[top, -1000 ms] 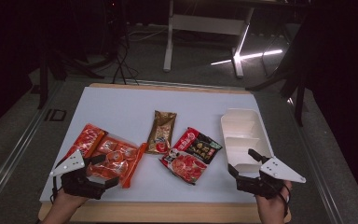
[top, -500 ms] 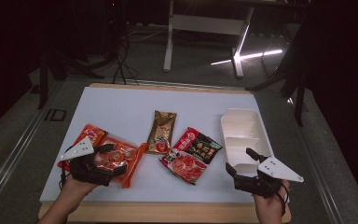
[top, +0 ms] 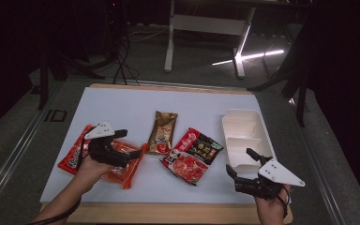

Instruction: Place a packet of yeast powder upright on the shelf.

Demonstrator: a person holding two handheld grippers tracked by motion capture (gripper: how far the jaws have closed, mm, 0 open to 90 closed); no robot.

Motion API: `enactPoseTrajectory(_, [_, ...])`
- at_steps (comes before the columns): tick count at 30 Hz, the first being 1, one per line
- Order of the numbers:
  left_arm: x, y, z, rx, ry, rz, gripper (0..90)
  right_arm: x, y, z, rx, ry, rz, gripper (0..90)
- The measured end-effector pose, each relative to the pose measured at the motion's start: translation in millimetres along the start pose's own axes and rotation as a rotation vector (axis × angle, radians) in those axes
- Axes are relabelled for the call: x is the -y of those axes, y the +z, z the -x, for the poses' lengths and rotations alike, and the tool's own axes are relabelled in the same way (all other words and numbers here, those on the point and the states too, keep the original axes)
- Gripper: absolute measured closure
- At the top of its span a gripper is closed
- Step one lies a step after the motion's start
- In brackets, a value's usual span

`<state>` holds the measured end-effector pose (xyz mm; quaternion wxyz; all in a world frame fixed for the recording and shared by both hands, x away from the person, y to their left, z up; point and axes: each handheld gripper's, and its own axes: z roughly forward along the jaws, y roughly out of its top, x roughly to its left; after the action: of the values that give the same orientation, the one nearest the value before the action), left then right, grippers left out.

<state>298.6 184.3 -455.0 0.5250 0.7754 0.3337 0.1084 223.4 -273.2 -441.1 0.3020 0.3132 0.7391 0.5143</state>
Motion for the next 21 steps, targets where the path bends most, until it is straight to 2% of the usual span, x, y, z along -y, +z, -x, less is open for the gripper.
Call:
enactPoseTrajectory(3, [-1.6,10.7,-4.9,-0.006,-0.007,-0.022,2.4,0.9,-0.1,-0.5,-0.011,0.005,-0.009,13.6])
enactPoseTrajectory(10, [-11.5,28.7,-14.0,-0.017,-0.013,-0.026,3.4,3.6,0.6,0.5,-0.001,0.044,-0.053,12.2])
enactPoseTrajectory(17, [-24.0,49.9,-28.9,-0.027,-0.018,-0.032,5.3,4.3,2.6,-0.8,0.011,0.057,-0.038,10.9])
enactPoseTrajectory(19, [-26.0,57.6,-33.4,-0.039,-0.02,-0.028,5.8,4.5,3.2,-1.1,0.016,0.056,-0.05,10.9])
enactPoseTrajectory(21, [-26.8,65.0,-36.8,-0.044,-0.014,-0.042,9.3,5.4,3.5,-1.2,0.019,0.058,-0.052,10.9])
